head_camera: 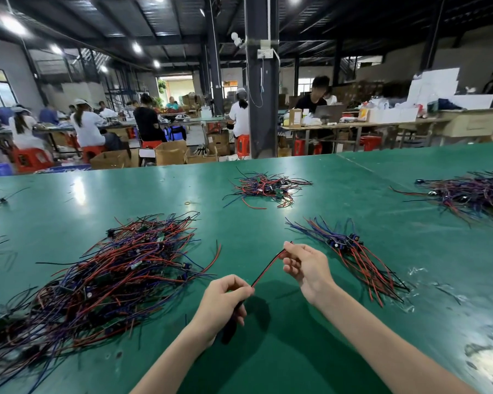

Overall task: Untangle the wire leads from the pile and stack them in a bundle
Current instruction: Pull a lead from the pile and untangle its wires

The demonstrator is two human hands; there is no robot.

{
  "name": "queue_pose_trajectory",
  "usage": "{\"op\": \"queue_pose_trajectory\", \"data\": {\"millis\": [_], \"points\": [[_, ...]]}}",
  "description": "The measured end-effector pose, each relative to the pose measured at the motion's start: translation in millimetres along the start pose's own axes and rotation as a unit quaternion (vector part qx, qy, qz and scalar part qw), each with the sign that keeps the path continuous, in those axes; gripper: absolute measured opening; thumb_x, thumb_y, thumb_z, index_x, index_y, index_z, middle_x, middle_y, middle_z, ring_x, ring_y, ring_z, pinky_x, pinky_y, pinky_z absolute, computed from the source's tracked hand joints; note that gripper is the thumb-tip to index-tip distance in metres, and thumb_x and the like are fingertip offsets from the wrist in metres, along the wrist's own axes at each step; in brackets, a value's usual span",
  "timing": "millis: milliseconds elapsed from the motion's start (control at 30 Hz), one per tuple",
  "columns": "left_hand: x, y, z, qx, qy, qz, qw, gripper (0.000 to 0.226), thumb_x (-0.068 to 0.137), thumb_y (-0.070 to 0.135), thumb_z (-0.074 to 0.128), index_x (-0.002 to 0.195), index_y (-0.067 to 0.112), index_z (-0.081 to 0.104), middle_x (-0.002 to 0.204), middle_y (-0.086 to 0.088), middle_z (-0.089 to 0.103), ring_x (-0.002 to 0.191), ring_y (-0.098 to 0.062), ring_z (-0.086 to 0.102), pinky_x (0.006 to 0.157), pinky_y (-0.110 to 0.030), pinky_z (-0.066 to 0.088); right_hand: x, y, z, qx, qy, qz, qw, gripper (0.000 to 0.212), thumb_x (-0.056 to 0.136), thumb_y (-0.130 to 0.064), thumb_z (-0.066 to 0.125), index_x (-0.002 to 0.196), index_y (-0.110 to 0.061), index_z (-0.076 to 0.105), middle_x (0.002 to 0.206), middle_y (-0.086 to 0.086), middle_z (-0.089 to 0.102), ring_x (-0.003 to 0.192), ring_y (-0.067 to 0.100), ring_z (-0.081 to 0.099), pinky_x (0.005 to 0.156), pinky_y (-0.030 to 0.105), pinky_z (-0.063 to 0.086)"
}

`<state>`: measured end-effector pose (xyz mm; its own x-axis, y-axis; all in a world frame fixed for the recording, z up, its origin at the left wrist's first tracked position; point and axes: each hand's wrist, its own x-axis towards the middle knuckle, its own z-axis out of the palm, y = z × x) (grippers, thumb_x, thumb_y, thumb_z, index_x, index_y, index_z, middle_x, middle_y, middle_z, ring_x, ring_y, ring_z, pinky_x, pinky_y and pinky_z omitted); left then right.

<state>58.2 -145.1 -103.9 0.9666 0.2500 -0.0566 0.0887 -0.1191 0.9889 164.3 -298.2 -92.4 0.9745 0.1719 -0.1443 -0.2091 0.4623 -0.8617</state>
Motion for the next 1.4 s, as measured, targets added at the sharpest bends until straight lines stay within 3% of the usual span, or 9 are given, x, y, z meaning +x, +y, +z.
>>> {"op": "queue_pose_trajectory", "data": {"millis": [167, 333, 500, 633, 767, 900, 1167, 1400], "points": [[-1.8, -1.5, 2.3, 0.013, -0.021, 0.012, 1.0, 0.013, 0.086, 0.007, 0.064, 0.074, 0.007, 0.061, 0.051, -0.009, 0.052, 0.039, -0.017, 0.046, 0.042, -0.023, 0.041, -1.2, -9.1, -2.8, 0.058, -0.011, 0.068, 0.996, 0.014, 0.084, 0.001, 0.065, 0.072, 0.001, 0.059, 0.056, 0.009, 0.062, 0.039, 0.005, 0.053, 0.038, 0.015, 0.046], [-4.4, 0.5, 8.3, -0.029, -0.062, 0.028, 0.997, 0.013, 0.085, 0.006, 0.065, 0.072, 0.006, 0.063, 0.049, -0.01, 0.053, 0.038, -0.017, 0.046, 0.041, -0.021, 0.041, 3.1, -5.9, -0.4, -0.026, -0.006, -0.051, 0.998, 0.017, 0.085, 0.002, 0.064, 0.073, -0.006, 0.055, 0.059, 0.008, 0.057, 0.04, 0.007, 0.052, 0.04, 0.019, 0.047], [-8.2, 3.0, 17.4, -0.082, -0.091, 0.023, 0.992, 0.01, 0.086, 0.003, 0.063, 0.076, 0.002, 0.062, 0.054, -0.012, 0.056, 0.044, -0.017, 0.055, 0.046, -0.023, 0.046, 3.2, -5.0, -2.1, -0.143, -0.018, -0.146, 0.979, 0.008, 0.087, -0.003, 0.065, 0.08, -0.003, 0.059, 0.061, 0.008, 0.063, 0.042, 0.01, 0.053, 0.041, 0.023, 0.048], [-6.8, 3.0, 14.1, -0.059, -0.033, 0.051, 0.996, 0.015, 0.084, 0.004, 0.066, 0.07, 0.011, 0.065, 0.062, -0.003, 0.056, 0.054, -0.01, 0.048, 0.053, -0.017, 0.037, -1.5, -3.8, -2.9, -0.127, -0.095, -0.074, 0.985, 0.016, 0.086, -0.008, 0.065, 0.098, -0.004, 0.056, 0.071, 0.009, 0.066, 0.047, 0.011, 0.056, 0.047, 0.025, 0.051], [-1.6, 9.4, 6.0, -0.197, 0.039, 0.03, 0.979, 0.013, 0.087, 0.005, 0.062, 0.075, 0.01, 0.061, 0.061, 0.0, 0.049, 0.046, -0.006, 0.04, 0.043, -0.015, 0.031, -16.5, 3.4, 3.4, -0.156, -0.227, 0.044, 0.96, 0.033, 0.075, -0.014, 0.07, 0.104, -0.005, 0.055, 0.082, 0.011, 0.069, 0.056, 0.012, 0.059, 0.055, 0.025, 0.053], [-0.2, 12.9, -1.4, -0.288, 0.073, 0.004, 0.955, 0.013, 0.09, 0.004, 0.058, 0.078, 0.008, 0.058, 0.063, -0.006, 0.053, 0.05, -0.016, 0.048, 0.044, -0.023, 0.049, -34.9, 12.8, 14.1, -0.195, -0.331, 0.102, 0.918, 0.032, 0.072, -0.014, 0.069, 0.101, -0.005, 0.059, 0.075, 0.007, 0.068, 0.058, 0.014, 0.062, 0.056, 0.024, 0.054], [1.4, 13.8, -2.2, -0.281, 0.086, 0.019, 0.956, 0.011, 0.091, 0.004, 0.057, 0.081, 0.009, 0.057, 0.068, -0.004, 0.063, 0.042, -0.006, 0.046, 0.04, -0.016, 0.039, -45.7, 18.4, 19.6, -0.254, -0.313, 0.075, 0.912, 0.006, 0.085, -0.004, 0.065, 0.088, -0.006, 0.06, 0.069, 0.008, 0.063, 0.052, 0.012, 0.06, 0.052, 0.02, 0.051], [2.9, 6.3, -0.9, -0.231, 0.039, 0.021, 0.972, 0.005, 0.088, 0.006, 0.061, 0.093, 0.005, 0.061, 0.077, -0.01, 0.062, 0.055, -0.013, 0.047, 0.049, -0.02, 0.038, -43.7, 17.4, 20.3, -0.229, -0.288, 0.056, 0.928, 0.008, 0.088, 0.0, 0.06, 0.082, -0.006, 0.062, 0.06, -0.001, 0.065, 0.049, 0.006, 0.057, 0.049, 0.018, 0.048]]}}
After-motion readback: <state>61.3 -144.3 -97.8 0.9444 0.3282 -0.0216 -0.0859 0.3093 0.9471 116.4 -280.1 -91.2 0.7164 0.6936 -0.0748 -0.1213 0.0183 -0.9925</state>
